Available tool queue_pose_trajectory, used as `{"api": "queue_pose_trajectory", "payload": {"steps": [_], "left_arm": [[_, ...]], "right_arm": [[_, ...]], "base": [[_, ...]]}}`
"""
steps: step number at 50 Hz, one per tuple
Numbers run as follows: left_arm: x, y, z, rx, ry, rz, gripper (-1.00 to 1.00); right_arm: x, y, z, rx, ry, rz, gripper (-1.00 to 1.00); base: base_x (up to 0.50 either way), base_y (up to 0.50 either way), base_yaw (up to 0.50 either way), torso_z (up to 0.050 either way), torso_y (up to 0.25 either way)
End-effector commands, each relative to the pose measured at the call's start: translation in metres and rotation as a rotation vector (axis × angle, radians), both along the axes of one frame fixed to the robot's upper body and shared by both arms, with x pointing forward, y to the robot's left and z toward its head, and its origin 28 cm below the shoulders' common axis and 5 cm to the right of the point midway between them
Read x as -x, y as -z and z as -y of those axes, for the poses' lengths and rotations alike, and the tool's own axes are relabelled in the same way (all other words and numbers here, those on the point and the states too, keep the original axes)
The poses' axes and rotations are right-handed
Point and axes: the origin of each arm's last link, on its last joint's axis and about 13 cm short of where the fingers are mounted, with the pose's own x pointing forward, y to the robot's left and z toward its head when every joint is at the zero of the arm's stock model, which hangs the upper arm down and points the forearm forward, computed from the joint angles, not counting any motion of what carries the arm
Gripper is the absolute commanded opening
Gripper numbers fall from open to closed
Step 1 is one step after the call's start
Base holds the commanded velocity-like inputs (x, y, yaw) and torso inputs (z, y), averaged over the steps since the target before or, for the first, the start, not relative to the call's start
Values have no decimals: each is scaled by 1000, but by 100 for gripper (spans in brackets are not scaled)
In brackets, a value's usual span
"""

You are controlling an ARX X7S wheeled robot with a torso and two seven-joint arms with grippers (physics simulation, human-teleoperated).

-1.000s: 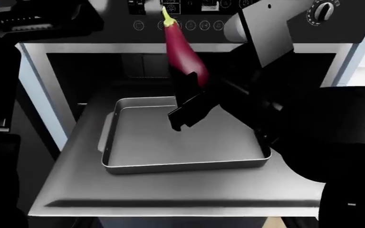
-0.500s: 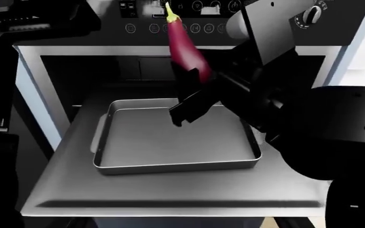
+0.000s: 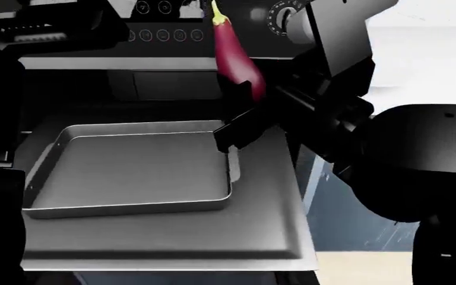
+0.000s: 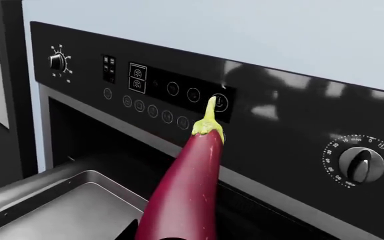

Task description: Pick the eggplant from the top rack in the oven and place it on the plate on the counter.

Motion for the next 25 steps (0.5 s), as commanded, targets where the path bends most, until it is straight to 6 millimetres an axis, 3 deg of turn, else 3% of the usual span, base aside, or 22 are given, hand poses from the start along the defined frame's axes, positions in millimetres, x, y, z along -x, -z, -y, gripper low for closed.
{"api": "queue_pose_trajectory", "payload": {"steps": [1, 25], "left_arm": [[0, 0, 0, 0, 0, 2, 100], [0, 0, -1, 3, -3, 2, 100]], "right_arm": [[0, -2, 0, 0, 1, 7, -100], [1, -1, 0, -4, -5, 7, -100]], "base": [[0, -500, 0, 0, 0], [0, -500, 0, 0, 0]]}}
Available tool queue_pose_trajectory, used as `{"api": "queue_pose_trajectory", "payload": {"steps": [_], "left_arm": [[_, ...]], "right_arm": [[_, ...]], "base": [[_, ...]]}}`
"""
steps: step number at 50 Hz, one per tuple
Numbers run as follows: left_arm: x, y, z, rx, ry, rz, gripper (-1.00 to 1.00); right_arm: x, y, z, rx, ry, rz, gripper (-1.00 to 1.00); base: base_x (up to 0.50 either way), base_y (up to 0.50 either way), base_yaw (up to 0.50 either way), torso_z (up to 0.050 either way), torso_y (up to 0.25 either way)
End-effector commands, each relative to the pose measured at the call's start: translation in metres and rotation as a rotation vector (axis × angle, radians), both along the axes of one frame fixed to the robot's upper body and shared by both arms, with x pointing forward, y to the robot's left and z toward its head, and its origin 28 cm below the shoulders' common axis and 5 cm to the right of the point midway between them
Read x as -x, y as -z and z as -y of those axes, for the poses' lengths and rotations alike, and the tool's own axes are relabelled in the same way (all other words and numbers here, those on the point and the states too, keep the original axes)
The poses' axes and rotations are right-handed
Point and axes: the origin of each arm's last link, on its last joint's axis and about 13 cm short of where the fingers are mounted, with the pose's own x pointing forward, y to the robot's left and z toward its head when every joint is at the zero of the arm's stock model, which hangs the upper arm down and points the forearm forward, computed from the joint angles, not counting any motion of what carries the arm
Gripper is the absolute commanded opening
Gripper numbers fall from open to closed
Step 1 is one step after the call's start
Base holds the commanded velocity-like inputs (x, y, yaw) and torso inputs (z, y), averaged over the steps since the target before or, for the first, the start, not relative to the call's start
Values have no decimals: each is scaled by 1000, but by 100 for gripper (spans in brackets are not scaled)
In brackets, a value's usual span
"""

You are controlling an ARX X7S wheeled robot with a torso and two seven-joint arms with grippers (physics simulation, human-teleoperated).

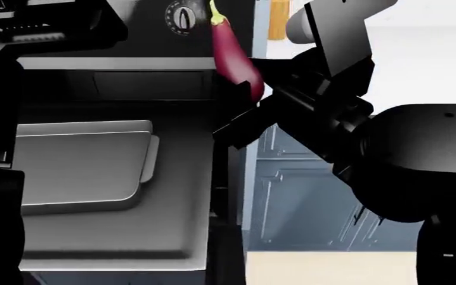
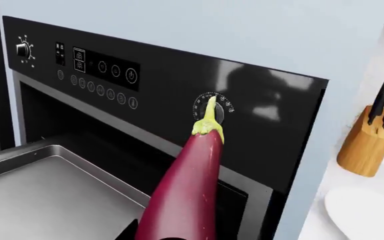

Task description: Pick the eggplant from the top rack in the oven and place it on the plate on the counter.

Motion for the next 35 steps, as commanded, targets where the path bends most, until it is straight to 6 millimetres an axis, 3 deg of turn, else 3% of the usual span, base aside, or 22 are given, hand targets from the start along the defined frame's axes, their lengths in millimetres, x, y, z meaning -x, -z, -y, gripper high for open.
{"api": "queue_pose_trajectory", "payload": {"steps": [1, 35], "left_arm": [[0, 1, 0, 1, -2, -1, 100], [0, 1, -1, 3, -4, -1, 100]], "right_arm": [[0, -1, 0, -3, 2, 7, -100], [0, 1, -2, -7, -9, 7, -100]], "base": [[0, -500, 0, 0, 0], [0, -500, 0, 0, 0]]}}
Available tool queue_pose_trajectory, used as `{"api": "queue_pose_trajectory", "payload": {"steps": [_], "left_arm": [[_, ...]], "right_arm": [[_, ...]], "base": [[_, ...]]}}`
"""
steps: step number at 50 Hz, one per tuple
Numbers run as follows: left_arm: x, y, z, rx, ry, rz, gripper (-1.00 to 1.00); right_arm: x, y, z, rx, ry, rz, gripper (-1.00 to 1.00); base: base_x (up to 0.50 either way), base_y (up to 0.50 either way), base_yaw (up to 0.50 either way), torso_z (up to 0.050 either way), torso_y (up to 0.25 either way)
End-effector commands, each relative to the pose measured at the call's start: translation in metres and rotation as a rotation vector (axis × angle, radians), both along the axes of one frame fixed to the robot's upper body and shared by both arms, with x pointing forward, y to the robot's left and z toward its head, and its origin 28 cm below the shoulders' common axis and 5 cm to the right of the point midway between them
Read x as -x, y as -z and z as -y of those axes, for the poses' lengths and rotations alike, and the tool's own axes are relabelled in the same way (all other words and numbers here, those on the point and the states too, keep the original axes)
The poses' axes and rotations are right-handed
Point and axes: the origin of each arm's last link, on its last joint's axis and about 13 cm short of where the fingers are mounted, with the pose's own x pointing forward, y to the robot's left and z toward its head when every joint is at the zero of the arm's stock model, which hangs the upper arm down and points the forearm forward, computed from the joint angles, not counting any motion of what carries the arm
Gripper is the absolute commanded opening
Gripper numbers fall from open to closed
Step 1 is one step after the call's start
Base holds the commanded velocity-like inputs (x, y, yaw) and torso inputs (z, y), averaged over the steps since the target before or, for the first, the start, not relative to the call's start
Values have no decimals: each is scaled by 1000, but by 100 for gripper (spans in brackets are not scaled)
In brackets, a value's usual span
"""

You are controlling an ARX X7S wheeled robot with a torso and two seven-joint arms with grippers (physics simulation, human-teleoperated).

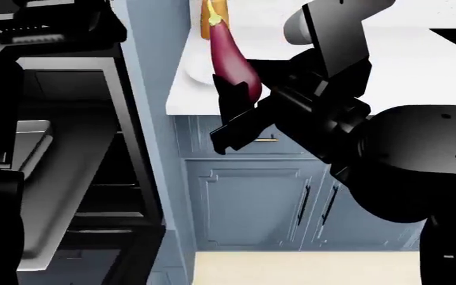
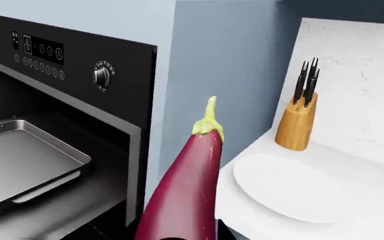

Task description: Pick the eggplant from the top rack in the oven and place it on the plate on the counter.

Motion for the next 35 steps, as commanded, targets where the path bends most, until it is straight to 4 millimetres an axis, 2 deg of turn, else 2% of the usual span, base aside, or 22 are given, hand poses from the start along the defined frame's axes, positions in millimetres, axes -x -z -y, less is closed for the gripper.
{"api": "queue_pose_trajectory", "payload": {"steps": [1, 35], "left_arm": [[0, 0, 0, 2, -2, -1, 100], [0, 0, 1, -2, -1, 2, 100]], "right_arm": [[0, -1, 0, -1, -2, 8, -100], [0, 1, -2, -7, -9, 8, -100]], "base": [[0, -500, 0, 0, 0], [-1, -500, 0, 0, 0]]}}
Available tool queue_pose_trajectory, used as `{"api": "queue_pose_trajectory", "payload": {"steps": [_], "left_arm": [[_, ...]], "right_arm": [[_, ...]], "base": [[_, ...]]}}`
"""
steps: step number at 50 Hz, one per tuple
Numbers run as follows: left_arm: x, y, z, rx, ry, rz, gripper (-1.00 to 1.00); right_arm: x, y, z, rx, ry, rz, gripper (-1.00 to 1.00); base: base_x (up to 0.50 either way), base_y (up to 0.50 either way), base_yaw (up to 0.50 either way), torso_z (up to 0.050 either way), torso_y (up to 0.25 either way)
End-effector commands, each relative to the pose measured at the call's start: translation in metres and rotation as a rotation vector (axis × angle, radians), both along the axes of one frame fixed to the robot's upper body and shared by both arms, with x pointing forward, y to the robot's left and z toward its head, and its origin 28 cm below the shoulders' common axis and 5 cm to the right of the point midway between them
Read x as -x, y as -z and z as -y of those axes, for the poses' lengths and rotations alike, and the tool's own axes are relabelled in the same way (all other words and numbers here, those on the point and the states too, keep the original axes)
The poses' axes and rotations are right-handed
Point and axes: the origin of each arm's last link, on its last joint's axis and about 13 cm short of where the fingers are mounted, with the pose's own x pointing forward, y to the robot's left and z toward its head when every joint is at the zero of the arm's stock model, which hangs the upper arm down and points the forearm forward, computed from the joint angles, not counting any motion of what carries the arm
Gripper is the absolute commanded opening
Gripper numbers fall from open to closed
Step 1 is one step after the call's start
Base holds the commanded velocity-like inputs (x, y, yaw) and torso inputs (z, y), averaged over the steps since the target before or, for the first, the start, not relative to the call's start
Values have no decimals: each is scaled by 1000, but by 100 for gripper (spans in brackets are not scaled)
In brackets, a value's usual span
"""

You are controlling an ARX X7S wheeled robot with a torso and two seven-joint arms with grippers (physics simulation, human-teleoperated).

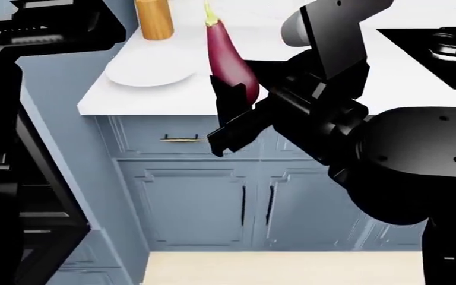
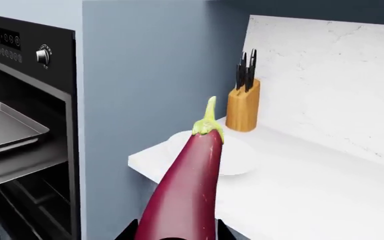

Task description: Pick the eggplant from the top rack in the oven and place it on the plate on the counter.

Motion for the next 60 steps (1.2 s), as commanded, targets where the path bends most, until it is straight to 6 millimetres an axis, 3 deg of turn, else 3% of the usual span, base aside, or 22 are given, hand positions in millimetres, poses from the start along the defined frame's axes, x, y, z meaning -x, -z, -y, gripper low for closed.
{"api": "queue_pose_trajectory", "payload": {"steps": [1, 15, 60], "left_arm": [[0, 1, 1, -4, 3, 0, 100], [-1, 1, 1, -6, 1, -1, 100], [-1, 2, 1, 1, 3, -2, 100]], "right_arm": [[-1, 2, 0, 9, 2, 7, -100], [-3, -1, 1, 6, 32, 56, -100], [-2, 3, 0, 13, 15, 57, -100]], "base": [[-1, -500, 0, 0, 0], [0, -179, -18, 0, 0], [207, 29, 483, 0, 0]]}}
